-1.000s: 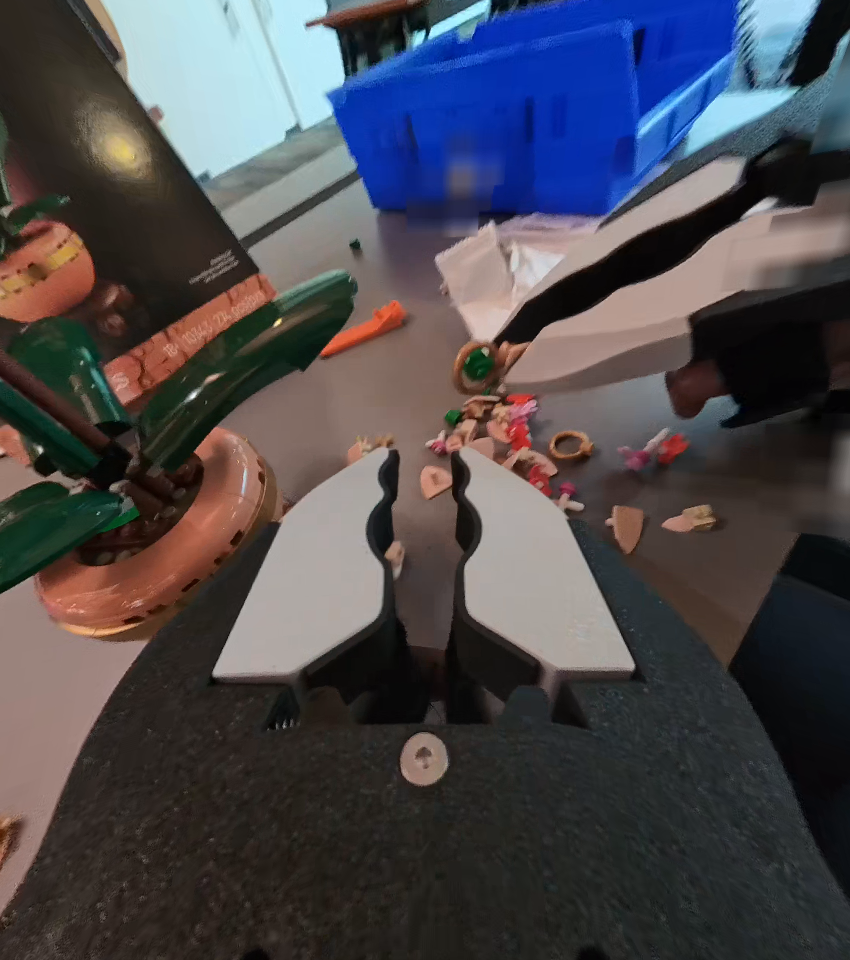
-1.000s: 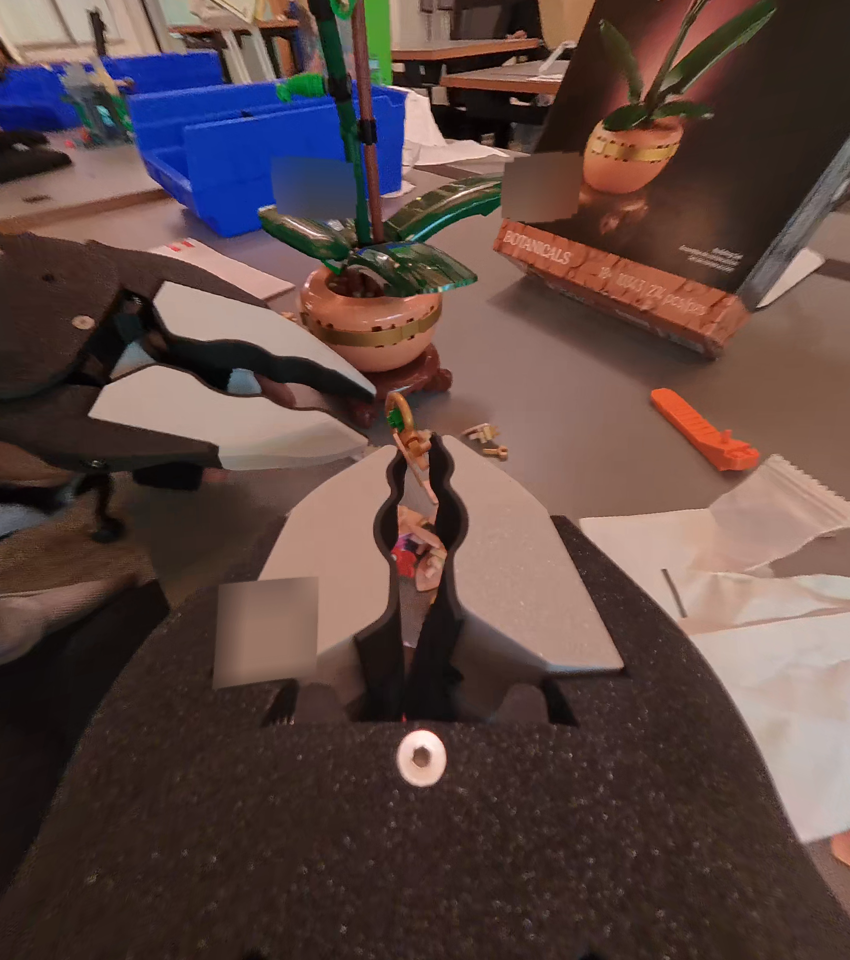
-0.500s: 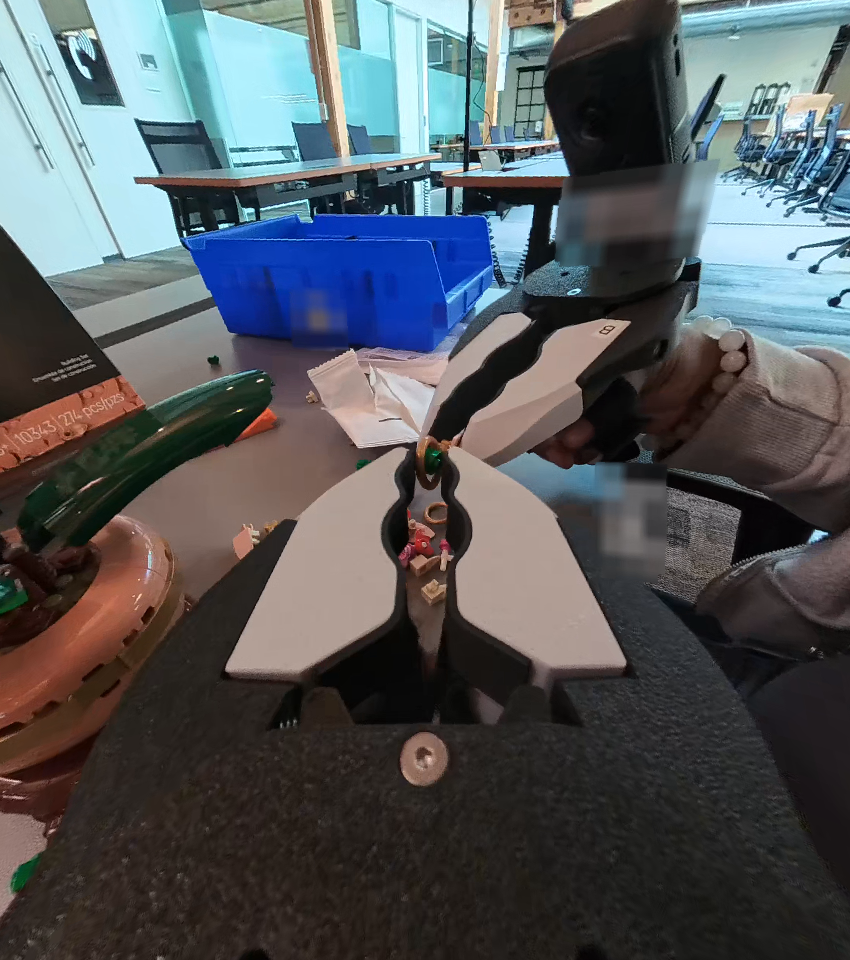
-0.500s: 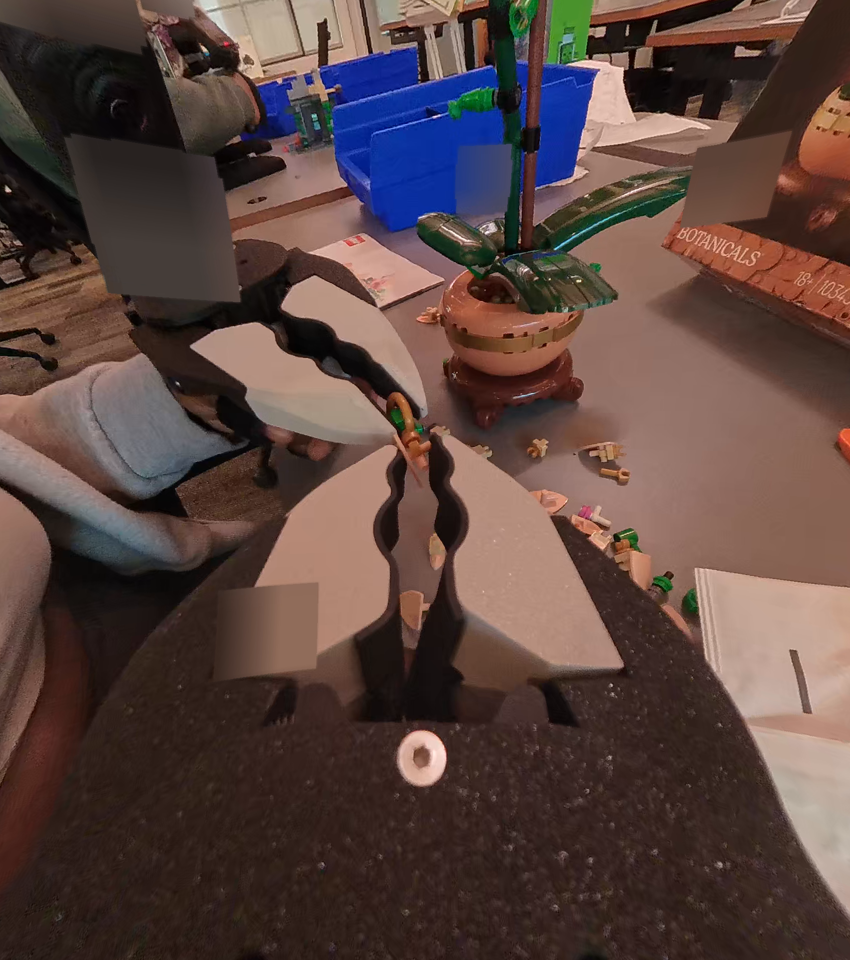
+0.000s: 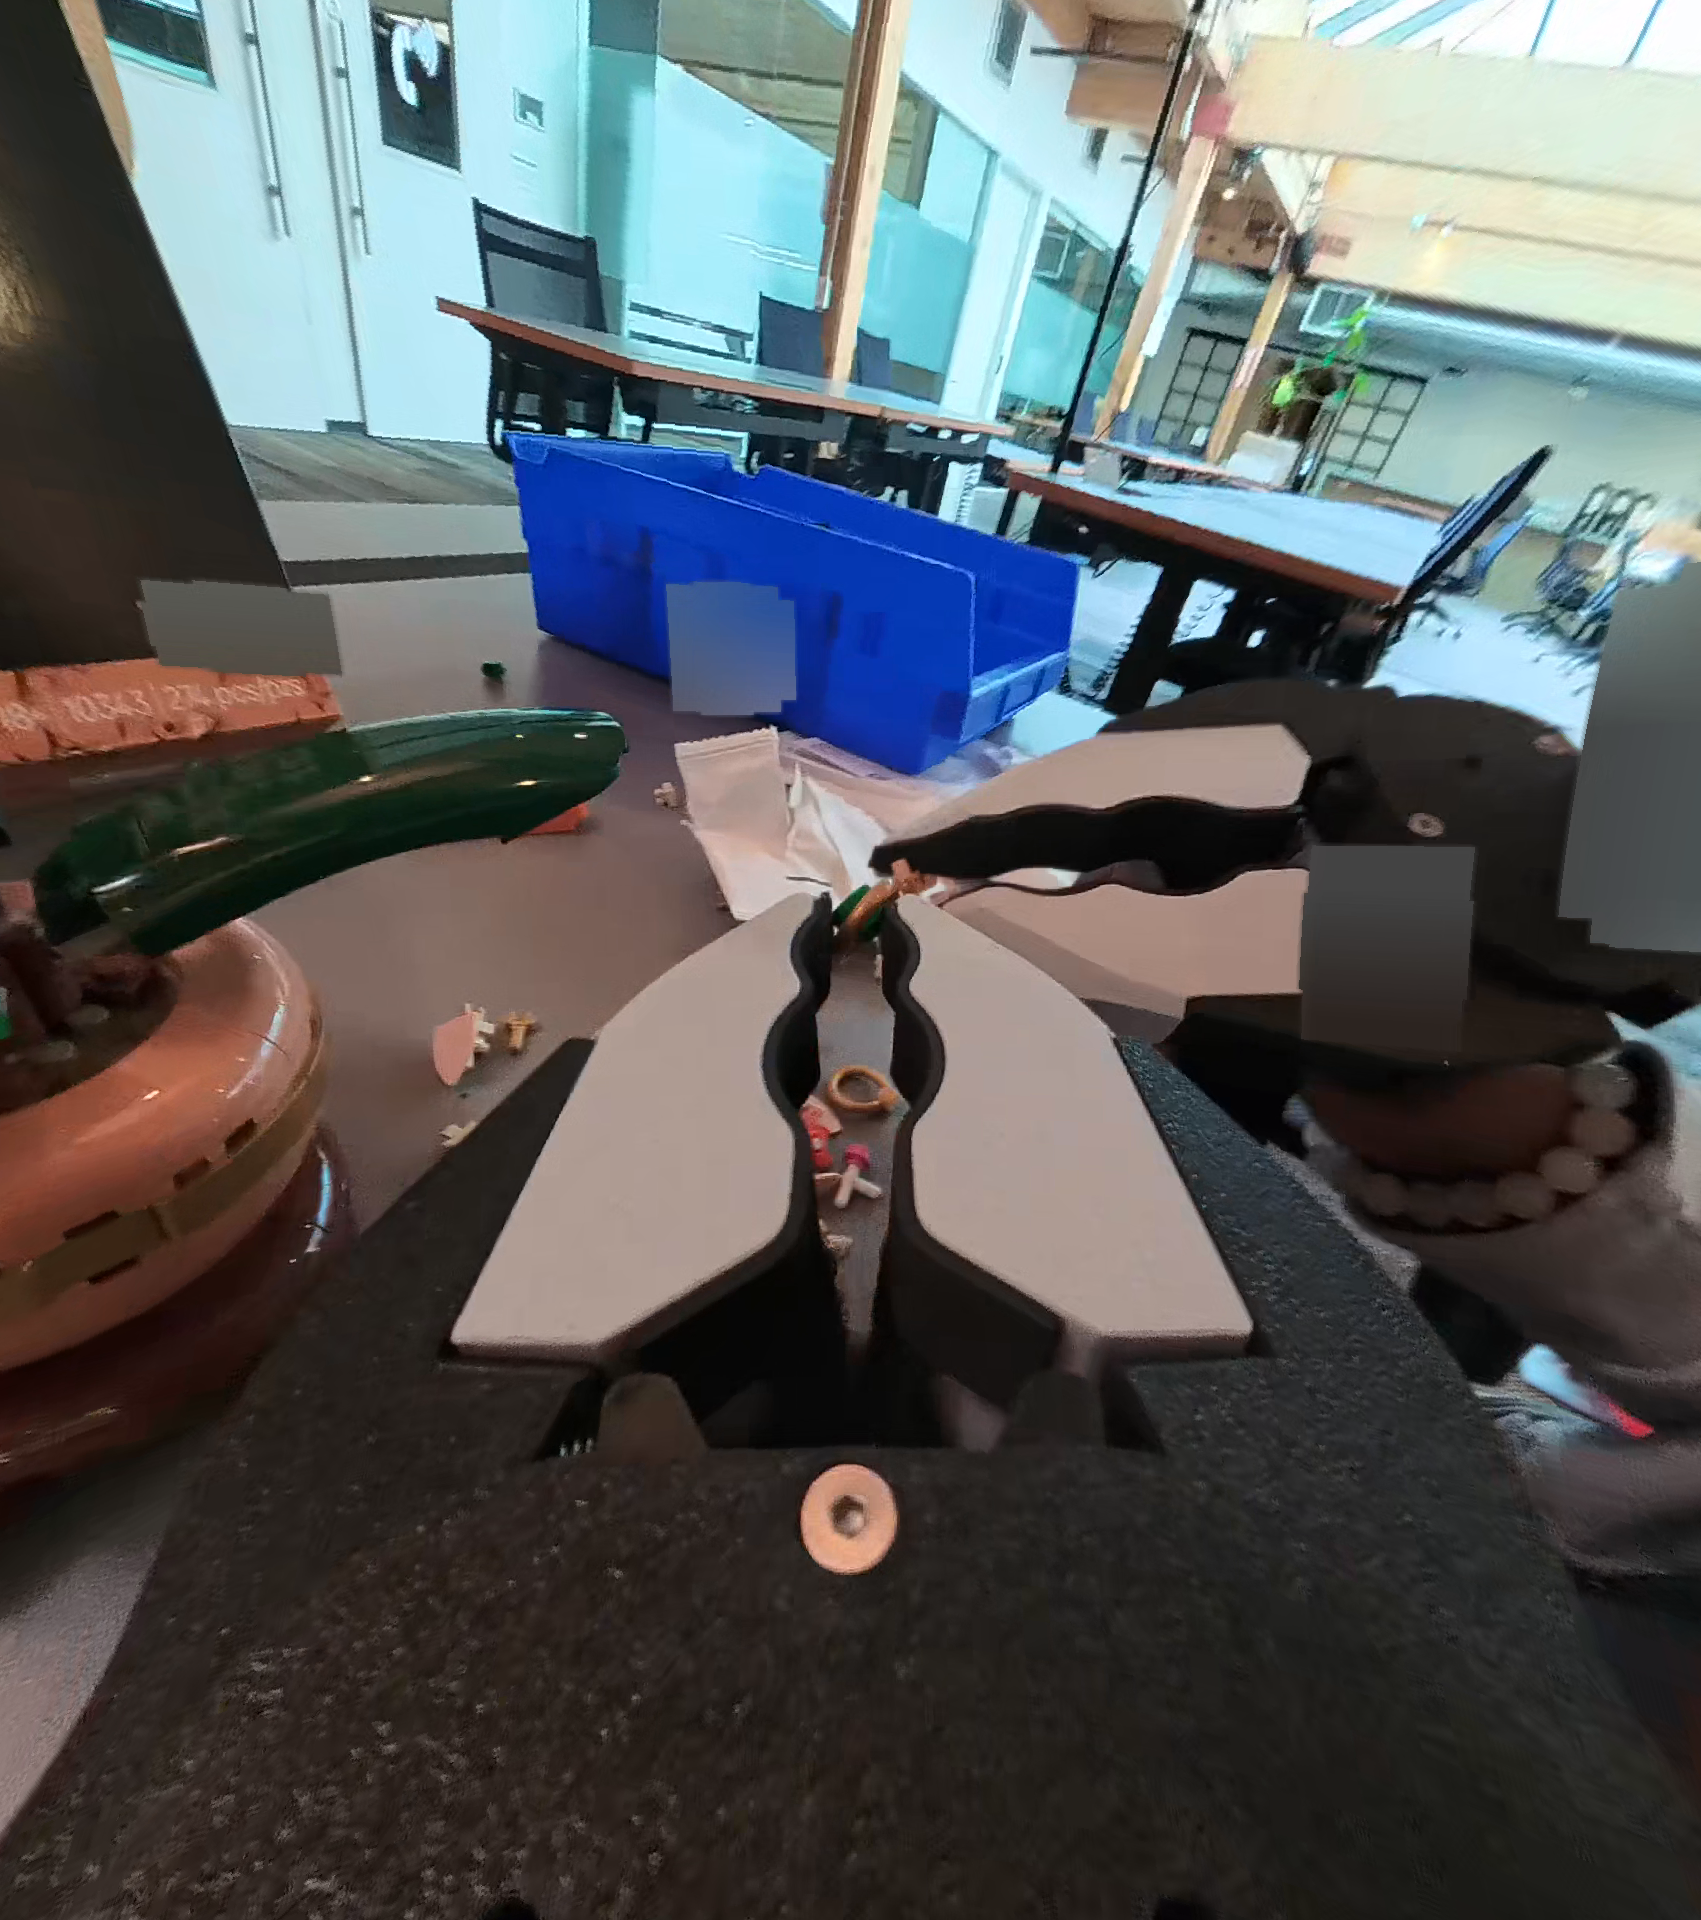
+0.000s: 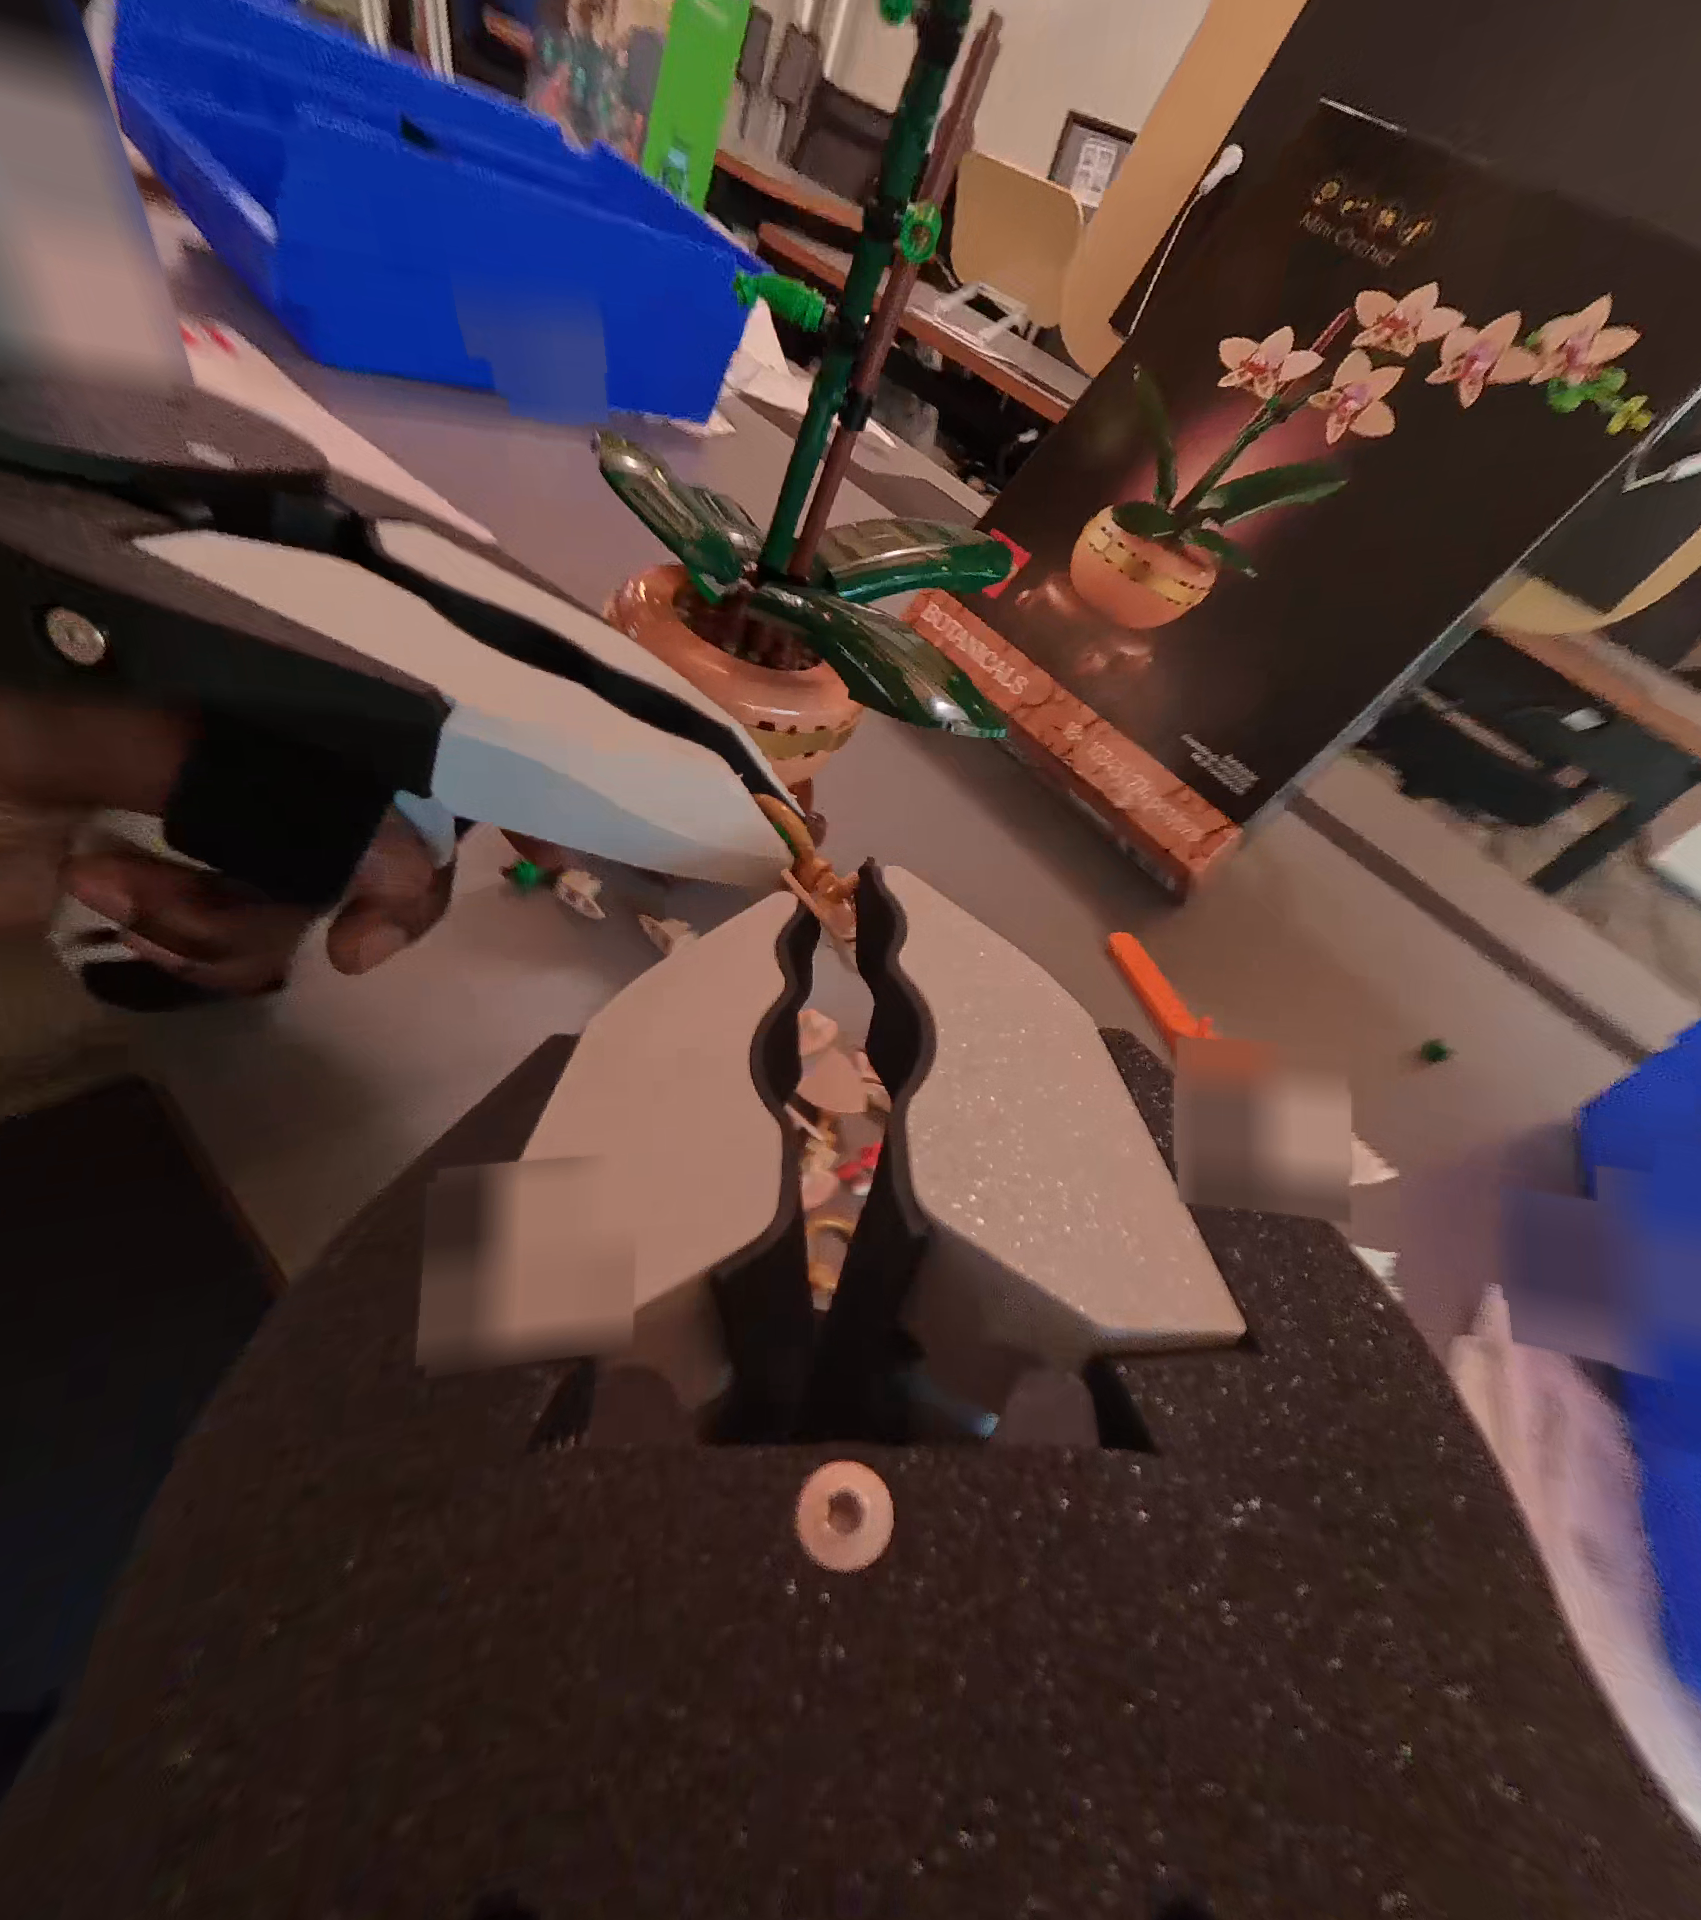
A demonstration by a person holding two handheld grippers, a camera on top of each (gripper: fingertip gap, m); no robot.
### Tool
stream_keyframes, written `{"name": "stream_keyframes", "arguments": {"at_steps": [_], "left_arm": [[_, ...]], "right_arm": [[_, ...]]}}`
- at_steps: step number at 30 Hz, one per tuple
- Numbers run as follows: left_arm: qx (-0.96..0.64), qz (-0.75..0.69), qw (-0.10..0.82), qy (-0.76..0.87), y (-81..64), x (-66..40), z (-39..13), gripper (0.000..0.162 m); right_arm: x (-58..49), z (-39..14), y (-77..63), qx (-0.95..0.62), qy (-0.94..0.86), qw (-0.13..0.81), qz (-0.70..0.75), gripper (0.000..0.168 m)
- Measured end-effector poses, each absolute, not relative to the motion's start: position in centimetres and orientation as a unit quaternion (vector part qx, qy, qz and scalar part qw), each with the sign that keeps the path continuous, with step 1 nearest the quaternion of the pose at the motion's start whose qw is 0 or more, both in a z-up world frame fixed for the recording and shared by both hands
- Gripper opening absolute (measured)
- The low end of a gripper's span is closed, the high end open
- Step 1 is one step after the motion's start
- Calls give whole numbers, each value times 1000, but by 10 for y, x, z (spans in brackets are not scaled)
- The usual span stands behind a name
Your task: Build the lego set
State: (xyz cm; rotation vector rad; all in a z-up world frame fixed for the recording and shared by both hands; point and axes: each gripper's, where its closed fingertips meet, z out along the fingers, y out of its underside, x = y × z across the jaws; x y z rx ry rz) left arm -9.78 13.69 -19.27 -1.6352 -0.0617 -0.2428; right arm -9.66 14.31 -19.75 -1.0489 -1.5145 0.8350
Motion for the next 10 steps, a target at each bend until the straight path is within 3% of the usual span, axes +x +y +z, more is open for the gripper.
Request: {"name": "stream_keyframes", "arguments": {"at_steps": [4, 10], "left_arm": [[-733, -35, 680, -9, 136, -98, -190, 8], [-757, -30, 653, -10, 139, -98, -204, 10]], "right_arm": [[-93, -190, 144, -380, -649, 625, 208, 7], [-89, -203, 146, -368, -660, 634, 164, 6]]}}
